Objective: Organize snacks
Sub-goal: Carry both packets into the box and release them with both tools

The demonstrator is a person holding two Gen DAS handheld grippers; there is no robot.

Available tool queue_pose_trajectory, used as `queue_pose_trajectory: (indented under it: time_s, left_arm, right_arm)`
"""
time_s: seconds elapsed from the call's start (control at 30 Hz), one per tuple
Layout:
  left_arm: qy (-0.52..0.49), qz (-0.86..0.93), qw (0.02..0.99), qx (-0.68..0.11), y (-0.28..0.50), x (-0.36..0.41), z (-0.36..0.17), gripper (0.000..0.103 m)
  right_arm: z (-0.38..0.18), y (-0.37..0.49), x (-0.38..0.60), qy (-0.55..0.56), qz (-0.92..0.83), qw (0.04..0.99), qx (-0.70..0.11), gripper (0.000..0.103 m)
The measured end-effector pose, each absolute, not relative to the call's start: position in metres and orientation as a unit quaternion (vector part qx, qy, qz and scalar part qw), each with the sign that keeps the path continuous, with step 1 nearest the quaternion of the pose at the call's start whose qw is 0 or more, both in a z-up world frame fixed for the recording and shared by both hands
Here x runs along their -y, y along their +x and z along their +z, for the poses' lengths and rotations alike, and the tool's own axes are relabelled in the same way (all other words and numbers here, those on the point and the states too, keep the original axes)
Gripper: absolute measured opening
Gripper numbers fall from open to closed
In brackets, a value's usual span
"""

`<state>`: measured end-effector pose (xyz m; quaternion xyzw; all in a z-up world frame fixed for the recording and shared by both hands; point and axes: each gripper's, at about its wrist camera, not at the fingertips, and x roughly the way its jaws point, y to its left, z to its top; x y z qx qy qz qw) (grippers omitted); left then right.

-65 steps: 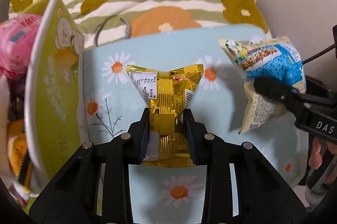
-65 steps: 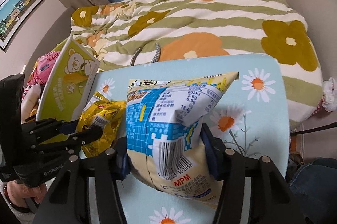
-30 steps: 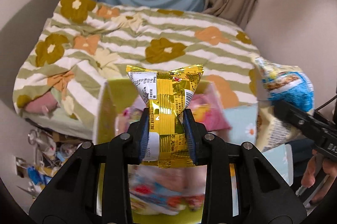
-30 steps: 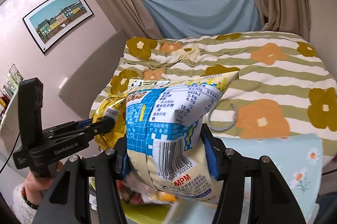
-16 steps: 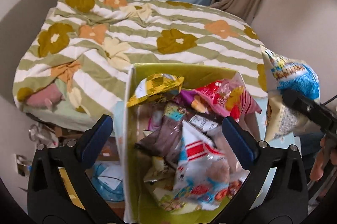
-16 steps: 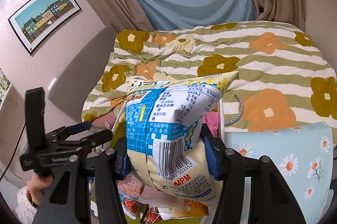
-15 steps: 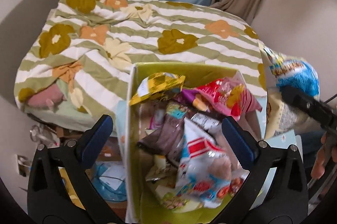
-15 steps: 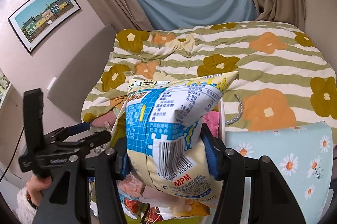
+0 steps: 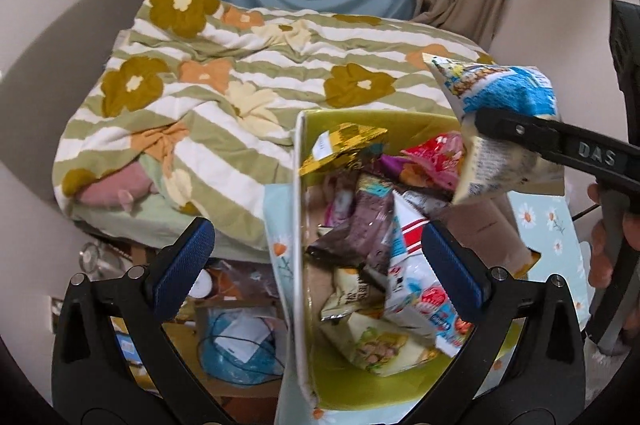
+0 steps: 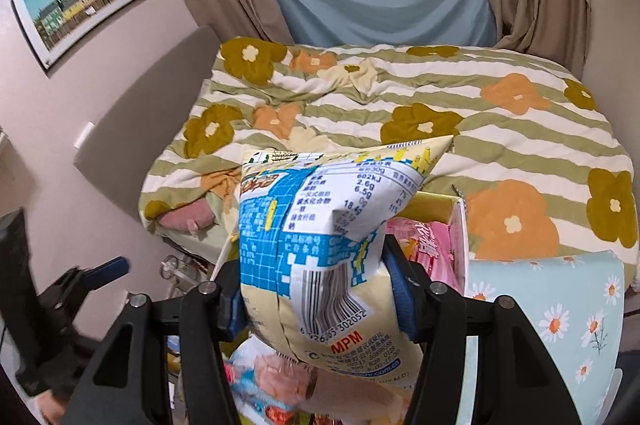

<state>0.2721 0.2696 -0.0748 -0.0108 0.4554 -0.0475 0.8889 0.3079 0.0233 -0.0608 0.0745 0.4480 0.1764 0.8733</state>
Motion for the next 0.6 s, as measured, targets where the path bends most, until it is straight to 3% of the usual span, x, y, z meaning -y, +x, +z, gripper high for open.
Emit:
queue_pose_trajectory:
  time_s: [0.03, 0.07, 0.1, 0.17, 0.6]
  left_arm:
    - [-0.010, -0.044, 0.889, -0.455, 0.271, -0.270, -0.075, 0.103]
    - [-0.009, -0.042, 0.890, -0.454, 0.269, -0.269, -0.076, 0.103]
    - [-0.008, -0.039, 0.890, -0.454, 0.266, -0.268, -0.077, 0.103]
    - [-0.003, -0.034, 0.892, -0.451, 0.261, -0.265, -0.078, 0.103]
    - [0.020, -0.023, 0.912, -0.409, 0.203, -0.215, -0.046, 0.103]
  right_arm:
    - [-0.064, 0.310, -0.026, 0.076, 0.174, 0.873, -0.449, 0.056]
    - [-0.066, 0.311, -0.027, 0.078, 0.174, 0.873, -0.450, 0.064]
    - [-0.067, 0.311, -0.029, 0.079, 0.173, 0.873, -0.450, 0.082]
    - [-0.066, 0.306, -0.027, 0.081, 0.168, 0.876, -0.445, 0.103]
    - [-0.026, 0.224, 0.021, 0.083, 0.156, 0.906, -0.383, 0.103]
